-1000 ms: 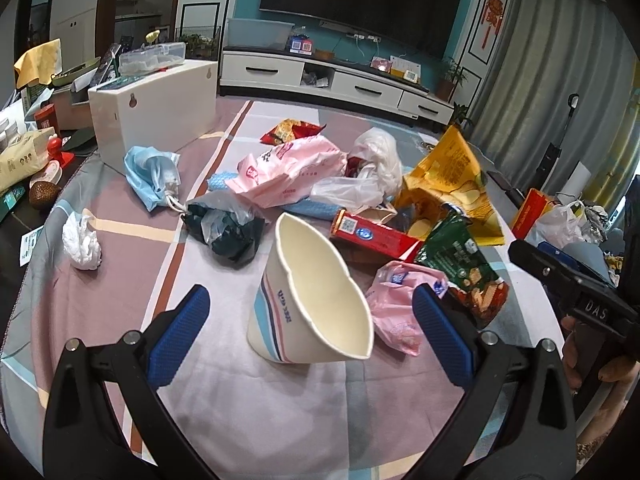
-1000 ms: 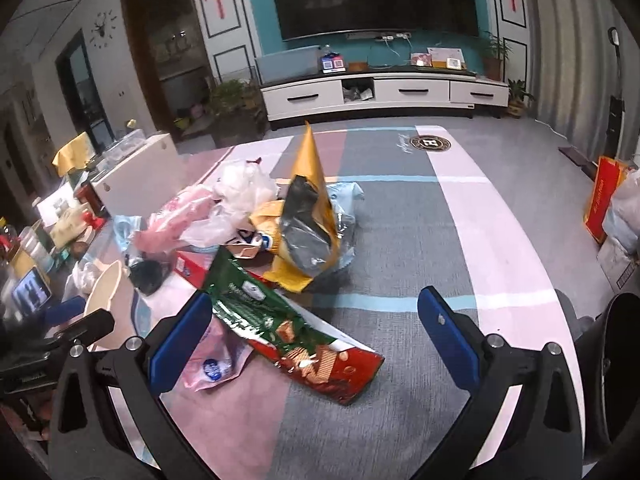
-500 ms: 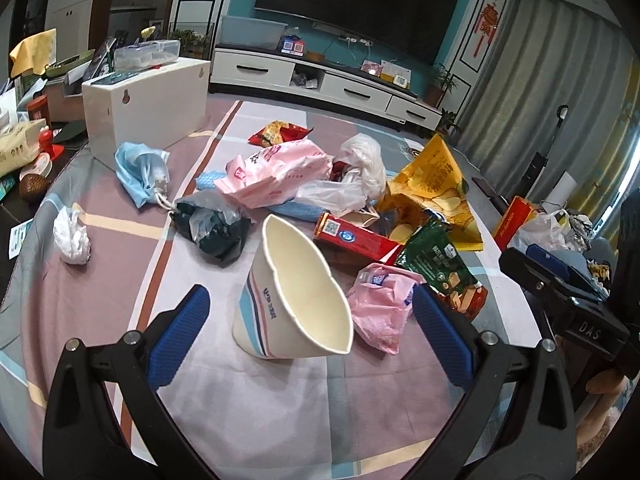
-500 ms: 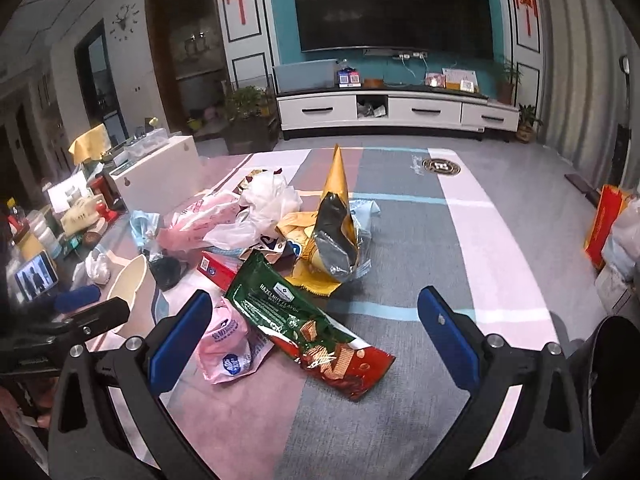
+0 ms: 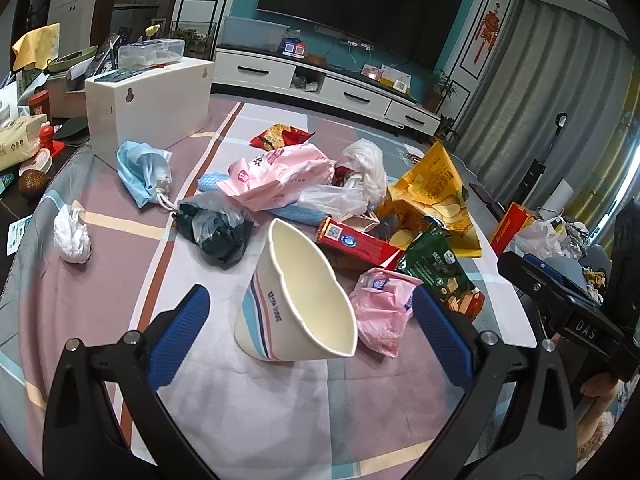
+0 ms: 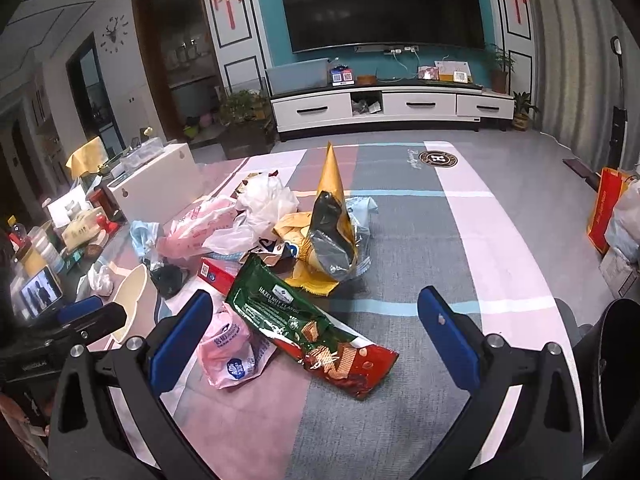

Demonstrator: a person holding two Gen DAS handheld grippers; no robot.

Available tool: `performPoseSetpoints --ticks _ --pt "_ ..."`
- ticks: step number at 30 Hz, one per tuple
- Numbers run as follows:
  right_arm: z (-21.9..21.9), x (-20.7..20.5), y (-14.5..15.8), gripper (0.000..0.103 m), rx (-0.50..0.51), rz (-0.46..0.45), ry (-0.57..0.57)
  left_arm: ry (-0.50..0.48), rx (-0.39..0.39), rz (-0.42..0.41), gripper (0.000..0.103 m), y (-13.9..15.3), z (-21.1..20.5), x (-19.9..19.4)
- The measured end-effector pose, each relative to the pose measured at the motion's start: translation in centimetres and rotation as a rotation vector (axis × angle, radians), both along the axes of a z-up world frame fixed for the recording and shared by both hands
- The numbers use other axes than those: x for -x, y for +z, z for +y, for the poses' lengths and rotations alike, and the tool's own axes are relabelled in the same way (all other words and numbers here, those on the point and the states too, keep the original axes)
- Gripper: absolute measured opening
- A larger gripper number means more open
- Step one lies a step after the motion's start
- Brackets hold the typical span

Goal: Collect trash
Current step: 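Move the left gripper toward the crumpled white tissue on the tablecloth, then grasp the white tissue with the left gripper while the right grasps the snack wrapper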

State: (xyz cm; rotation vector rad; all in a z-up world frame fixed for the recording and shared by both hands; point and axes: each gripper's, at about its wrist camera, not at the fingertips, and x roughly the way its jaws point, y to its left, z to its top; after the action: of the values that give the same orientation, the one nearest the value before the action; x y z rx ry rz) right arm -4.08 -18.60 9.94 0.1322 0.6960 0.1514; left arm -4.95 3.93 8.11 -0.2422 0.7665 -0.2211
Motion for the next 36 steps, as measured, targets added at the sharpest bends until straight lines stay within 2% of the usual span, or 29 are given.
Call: performPoseSetpoints --ticks 9,12,20,23,27,30,32,36 --pt "0.5 -0.1 -0.2 0.096 0.034 0.009 -0.013 0.013 0.005 -0.002 0.1 0.1 0.4 0.0" --pt "0.2 -0.2 -0.4 0.095 0.018 0.019 -0.006 0.007 0.022 0.0 0.1 0.0 0.6 -0.1" --pt "-0.5 -0.6 -0.8 0.077 -0.014 0.039 -0.01 -0.024 0.033 0.04 0.1 -0.9 -0.1 -0.5" --pt "-0.6 -0.5 -0.7 0.074 -0.02 0.036 -0.007 -0.017 0.033 0.023 0.1 -0.5 0.4 -0.4" --pt "-0.7 -0.5 -0.7 0.074 -0.024 0.039 -0.007 0.079 0.041 0.012 0.1 0.4 3.3 -0.9" --pt "-0.7 -0.6 -0.8 0.074 -0.024 0.047 -0.004 0.194 0.013 0.02 0.099 1.1 6.5 -2.0" --pt "-0.5 -0.5 -0.9 0.074 -0.022 0.049 0.004 0.237 0.002 0.017 0.097 1.3 8.3 -3.0" --pt "-0.3 -0.6 -1.0 0.074 -0.018 0.056 0.012 0.352 -0.044 0.078 0.083 -0.2 12.0 -5.2"
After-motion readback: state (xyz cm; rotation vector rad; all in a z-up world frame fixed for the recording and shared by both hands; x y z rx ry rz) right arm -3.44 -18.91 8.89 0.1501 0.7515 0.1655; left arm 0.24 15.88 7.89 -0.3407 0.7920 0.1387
